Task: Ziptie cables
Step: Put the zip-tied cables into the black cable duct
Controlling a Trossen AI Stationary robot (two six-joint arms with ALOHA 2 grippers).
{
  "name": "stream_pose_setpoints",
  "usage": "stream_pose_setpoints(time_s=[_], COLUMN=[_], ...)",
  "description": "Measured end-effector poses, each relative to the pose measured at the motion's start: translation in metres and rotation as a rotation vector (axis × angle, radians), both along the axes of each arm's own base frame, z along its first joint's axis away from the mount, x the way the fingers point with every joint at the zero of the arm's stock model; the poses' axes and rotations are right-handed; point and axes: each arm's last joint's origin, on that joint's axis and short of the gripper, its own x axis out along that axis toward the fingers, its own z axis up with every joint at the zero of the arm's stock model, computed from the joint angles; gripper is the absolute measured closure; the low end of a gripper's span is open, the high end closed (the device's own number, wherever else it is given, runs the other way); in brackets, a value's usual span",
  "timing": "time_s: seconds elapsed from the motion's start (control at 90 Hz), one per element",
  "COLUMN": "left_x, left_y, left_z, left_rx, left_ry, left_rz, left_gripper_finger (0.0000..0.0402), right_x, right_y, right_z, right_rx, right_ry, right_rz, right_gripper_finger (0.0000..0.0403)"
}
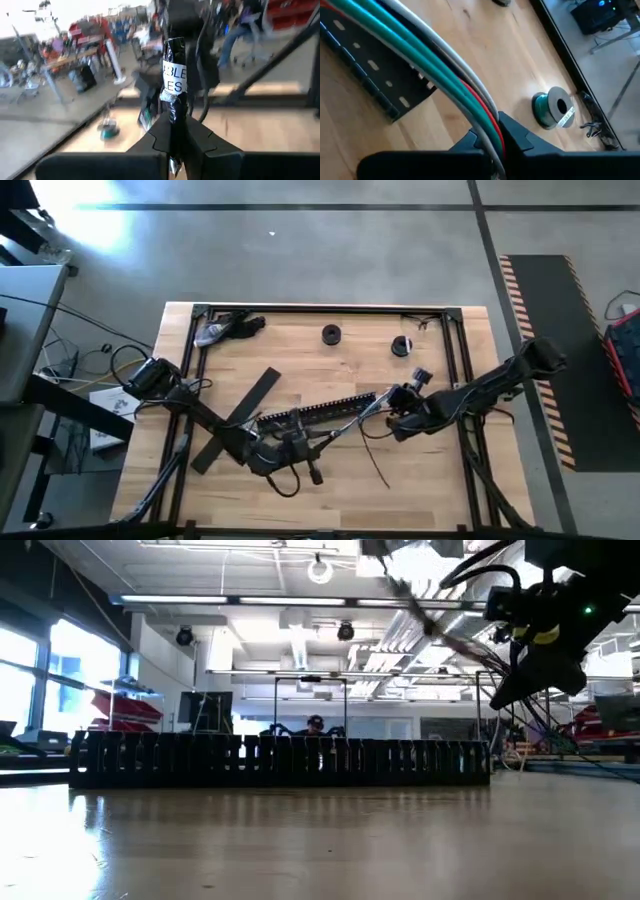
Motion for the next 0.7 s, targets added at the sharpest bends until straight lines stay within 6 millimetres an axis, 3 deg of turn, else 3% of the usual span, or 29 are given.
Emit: stream_pose_setpoints(time_s=[0.322, 0.7], left_x=[-0.005, -0.013], left_y=[0.011, 0.019], left_z=[-0.025, -0.042], left_rx=[-0.010, -0.052], left_ry=[0.147, 0.234], left_rz=[0.138, 0.194], left_gripper_finger=[0.0396, 0.0396], right_x=[0.014, 0.026], right_y=[-0.008, -0.016], right_z=[-0.030, -0.058], right_rx=[-0.073, -0.029], right_ry=[0.128, 0.266], right_rz=[-0.029, -0.018], right_gripper_finger=[0.0403, 0.0400])
